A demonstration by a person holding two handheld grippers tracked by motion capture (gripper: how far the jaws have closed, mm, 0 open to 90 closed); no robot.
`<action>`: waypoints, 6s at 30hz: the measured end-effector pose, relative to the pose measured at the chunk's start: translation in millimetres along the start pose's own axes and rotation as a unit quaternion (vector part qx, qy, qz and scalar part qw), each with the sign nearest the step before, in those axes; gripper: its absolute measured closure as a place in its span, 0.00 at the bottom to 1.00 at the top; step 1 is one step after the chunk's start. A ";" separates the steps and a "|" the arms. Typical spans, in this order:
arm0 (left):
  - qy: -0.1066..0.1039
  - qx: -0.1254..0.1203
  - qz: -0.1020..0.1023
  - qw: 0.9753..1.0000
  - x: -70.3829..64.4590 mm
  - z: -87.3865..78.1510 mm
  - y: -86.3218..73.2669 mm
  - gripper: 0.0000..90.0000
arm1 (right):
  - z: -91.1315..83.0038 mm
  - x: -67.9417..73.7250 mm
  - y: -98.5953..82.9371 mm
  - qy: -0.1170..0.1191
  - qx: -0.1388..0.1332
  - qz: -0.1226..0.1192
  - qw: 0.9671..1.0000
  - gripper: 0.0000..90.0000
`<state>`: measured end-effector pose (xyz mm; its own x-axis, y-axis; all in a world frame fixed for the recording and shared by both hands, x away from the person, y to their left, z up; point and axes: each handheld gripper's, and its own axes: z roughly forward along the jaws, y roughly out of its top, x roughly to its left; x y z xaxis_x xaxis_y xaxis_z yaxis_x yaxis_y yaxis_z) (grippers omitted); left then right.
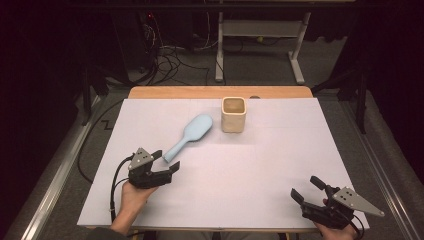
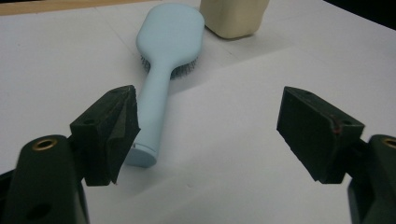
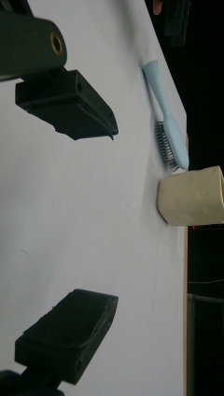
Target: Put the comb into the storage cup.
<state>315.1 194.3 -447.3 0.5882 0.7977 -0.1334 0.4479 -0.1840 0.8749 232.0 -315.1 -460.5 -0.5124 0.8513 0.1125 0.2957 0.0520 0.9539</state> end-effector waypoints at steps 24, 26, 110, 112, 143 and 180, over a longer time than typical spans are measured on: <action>-0.001 0.006 0.009 1.000 -3.4 21.5 26.3 0.25 | -0.4 -0.5 0.1 0.000 0.001 0.001 1.000 0.19; -0.001 0.004 0.008 1.000 -3.4 23.6 29.0 0.26 | -0.4 -0.4 0.1 0.000 0.001 0.001 1.000 0.19; 0.044 0.280 0.001 0.959 35.2 105.7 87.0 0.48 | 2.1 -1.7 -0.2 0.004 0.010 0.002 1.000 0.19; 0.043 0.284 0.001 0.958 35.6 107.9 86.5 0.48 | 2.4 -1.9 -0.3 0.005 0.009 0.003 1.000 0.19; 0.054 0.320 0.001 0.946 36.5 126.3 75.3 0.68 | 3.7 -1.3 -0.8 0.002 0.013 -0.005 1.000 0.20; 0.020 0.280 -0.011 0.960 40.4 106.5 83.1 0.77 | 3.5 -0.5 -0.7 0.004 0.015 -0.009 1.000 0.20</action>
<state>447.8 150.1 -429.6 0.5537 0.8239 -0.1208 0.7581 -0.4388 0.4824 234.9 -313.8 -462.2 -0.5242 0.8459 0.0980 0.3103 0.0826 0.9470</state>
